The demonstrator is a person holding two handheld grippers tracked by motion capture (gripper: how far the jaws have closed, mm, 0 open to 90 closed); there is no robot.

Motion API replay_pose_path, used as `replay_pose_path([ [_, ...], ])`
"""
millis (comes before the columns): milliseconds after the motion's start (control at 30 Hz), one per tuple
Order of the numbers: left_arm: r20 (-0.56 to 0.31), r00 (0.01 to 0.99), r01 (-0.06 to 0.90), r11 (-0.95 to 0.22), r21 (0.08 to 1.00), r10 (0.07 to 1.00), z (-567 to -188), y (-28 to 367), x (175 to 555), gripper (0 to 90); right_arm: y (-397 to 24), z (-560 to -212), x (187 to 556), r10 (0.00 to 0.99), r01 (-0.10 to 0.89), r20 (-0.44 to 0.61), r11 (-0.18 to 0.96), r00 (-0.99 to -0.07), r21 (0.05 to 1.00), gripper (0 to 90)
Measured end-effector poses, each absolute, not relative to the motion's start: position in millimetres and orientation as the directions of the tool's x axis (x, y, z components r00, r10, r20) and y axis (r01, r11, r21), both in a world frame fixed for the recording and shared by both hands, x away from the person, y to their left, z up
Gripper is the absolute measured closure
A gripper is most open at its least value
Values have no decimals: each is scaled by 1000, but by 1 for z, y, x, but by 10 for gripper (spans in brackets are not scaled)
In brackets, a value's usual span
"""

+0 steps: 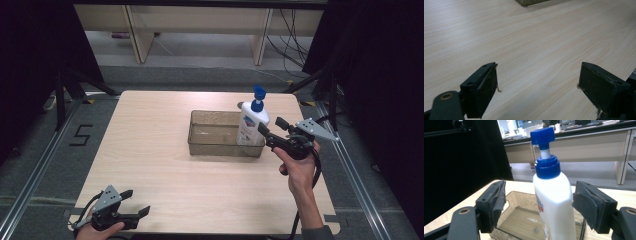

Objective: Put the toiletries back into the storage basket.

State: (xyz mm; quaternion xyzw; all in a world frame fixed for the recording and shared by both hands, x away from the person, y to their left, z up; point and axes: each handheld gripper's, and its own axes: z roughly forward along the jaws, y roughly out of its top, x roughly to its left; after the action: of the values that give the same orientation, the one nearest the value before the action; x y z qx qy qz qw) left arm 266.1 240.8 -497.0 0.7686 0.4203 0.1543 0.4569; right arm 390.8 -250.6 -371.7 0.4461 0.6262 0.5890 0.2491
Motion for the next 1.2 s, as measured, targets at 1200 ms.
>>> replay_pose_path([
  [1200, -147, 599, 504, -228, 833, 787, -497, 240, 266, 149, -235, -394, 367, 824, 308, 218, -55, -522, 950, 214],
])
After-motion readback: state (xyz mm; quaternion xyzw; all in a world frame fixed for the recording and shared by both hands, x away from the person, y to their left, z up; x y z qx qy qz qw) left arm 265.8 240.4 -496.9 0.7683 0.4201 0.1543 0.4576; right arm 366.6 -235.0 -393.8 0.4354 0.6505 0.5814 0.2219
